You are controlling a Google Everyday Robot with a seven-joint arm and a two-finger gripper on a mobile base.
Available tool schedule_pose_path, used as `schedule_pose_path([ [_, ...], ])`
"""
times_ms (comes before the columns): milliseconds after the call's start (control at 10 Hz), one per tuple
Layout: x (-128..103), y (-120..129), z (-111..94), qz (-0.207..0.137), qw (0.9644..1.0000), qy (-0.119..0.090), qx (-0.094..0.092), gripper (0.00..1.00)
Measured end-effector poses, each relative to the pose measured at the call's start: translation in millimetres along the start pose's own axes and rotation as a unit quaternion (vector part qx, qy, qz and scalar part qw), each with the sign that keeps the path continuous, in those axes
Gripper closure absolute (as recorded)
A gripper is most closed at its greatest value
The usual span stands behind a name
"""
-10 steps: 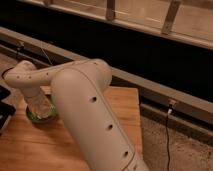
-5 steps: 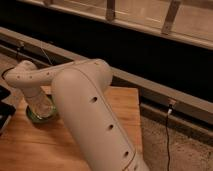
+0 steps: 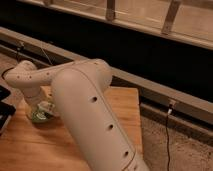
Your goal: Place the bottle in the ceramic bowl
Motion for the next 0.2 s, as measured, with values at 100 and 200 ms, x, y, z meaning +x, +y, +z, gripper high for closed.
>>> schedule_pose_path([
  [100,0.0,0.2,0.0,0.0,1.0,0.0,0.0,0.2],
  [200,-0.1,0.6,0.0,0.0,1.0,0.0,0.0,0.2],
])
